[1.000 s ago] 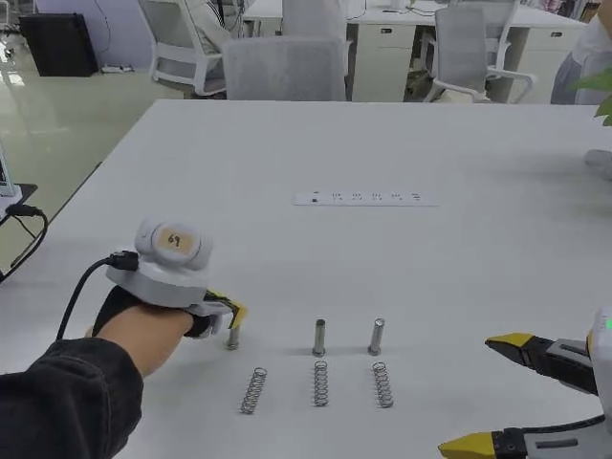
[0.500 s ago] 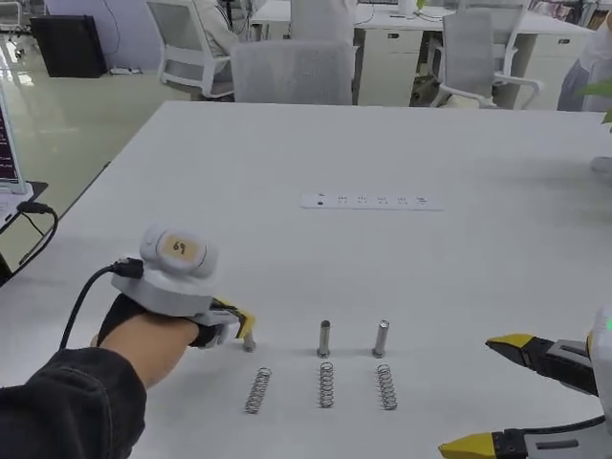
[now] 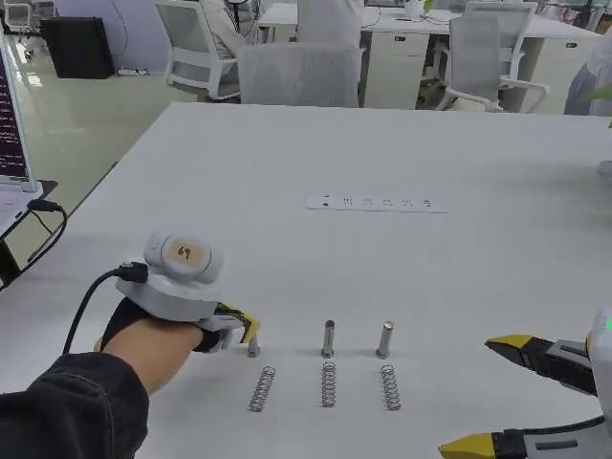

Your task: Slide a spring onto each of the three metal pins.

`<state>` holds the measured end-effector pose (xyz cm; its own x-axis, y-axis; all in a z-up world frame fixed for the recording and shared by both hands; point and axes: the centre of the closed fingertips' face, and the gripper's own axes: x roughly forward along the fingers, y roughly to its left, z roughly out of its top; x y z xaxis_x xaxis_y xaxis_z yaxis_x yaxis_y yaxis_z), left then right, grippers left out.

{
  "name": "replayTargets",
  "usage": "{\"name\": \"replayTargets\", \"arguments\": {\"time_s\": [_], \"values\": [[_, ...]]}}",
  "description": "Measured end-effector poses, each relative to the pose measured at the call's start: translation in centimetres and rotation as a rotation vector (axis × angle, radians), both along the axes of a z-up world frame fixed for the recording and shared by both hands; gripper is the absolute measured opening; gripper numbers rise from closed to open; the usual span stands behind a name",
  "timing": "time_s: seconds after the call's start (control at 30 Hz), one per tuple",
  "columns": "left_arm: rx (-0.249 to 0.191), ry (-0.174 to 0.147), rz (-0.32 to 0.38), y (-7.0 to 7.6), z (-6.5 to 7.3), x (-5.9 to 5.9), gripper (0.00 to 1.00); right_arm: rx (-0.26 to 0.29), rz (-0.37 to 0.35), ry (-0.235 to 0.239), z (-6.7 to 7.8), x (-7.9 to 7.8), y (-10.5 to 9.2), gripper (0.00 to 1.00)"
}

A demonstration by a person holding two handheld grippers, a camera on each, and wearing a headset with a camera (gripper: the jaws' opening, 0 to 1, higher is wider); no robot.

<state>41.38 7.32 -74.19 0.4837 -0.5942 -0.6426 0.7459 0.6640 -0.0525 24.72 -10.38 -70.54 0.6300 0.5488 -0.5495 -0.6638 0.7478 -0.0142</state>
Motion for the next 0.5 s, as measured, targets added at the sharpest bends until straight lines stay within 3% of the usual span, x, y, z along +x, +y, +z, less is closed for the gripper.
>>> {"name": "replayTargets", "arguments": {"time_s": [0.5], "values": [[-0.003, -0.025, -0.017, -0.22, 0.15, -0.23, 0.00, -0.002, 0.002, 0.003, -0.06, 0.00, -0.04, 0.83]]}}
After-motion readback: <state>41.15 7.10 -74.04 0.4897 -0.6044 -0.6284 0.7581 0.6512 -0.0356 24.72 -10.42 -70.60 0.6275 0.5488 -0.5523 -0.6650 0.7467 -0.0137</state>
